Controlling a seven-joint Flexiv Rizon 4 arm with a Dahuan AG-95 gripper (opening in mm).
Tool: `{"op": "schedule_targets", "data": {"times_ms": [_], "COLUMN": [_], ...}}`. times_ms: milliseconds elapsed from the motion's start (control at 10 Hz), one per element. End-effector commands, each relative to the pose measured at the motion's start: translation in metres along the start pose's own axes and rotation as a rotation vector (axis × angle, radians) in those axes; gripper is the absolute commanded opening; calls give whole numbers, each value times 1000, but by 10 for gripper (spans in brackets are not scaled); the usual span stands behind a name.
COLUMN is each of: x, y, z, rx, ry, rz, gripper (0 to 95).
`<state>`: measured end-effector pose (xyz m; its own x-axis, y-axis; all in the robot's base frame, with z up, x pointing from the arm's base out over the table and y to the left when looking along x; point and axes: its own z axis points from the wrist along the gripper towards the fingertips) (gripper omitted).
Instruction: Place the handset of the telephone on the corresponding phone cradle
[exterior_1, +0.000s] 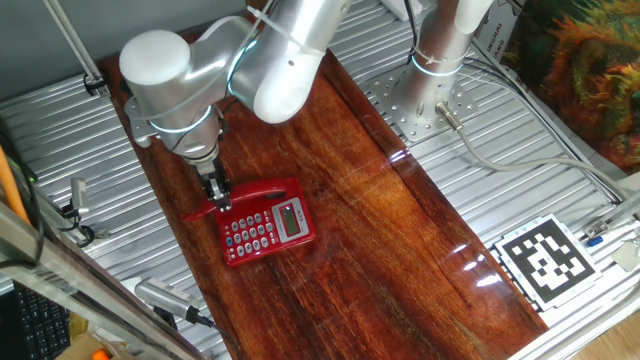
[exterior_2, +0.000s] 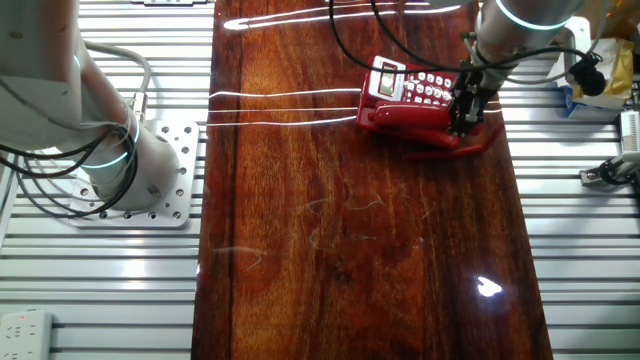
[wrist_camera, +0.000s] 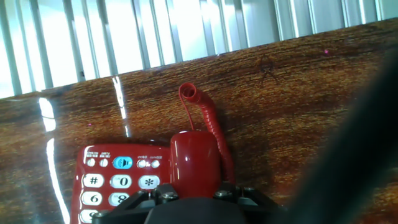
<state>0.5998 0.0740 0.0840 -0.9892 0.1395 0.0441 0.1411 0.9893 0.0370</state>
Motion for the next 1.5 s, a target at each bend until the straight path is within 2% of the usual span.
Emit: {"op": "schedule_targets", "data": {"times_ms": [100, 400, 700, 1000, 1100, 1200, 1300, 1500], "x": [1, 6, 7, 12, 12, 12, 12, 12], "y": [0, 1, 1, -2, -2, -2, -2, -1], "z": [3, 17, 21, 32, 31, 31, 31, 27], "rx": [1, 1, 3, 4, -2, -1, 15, 14], "ry": [-5, -19, -21, -31, -67, -63, -58, -24], "rz": [1, -5, -5, -7, -2, -2, -6, 24], "gripper": [0, 0, 0, 0, 0, 0, 0, 0]}}
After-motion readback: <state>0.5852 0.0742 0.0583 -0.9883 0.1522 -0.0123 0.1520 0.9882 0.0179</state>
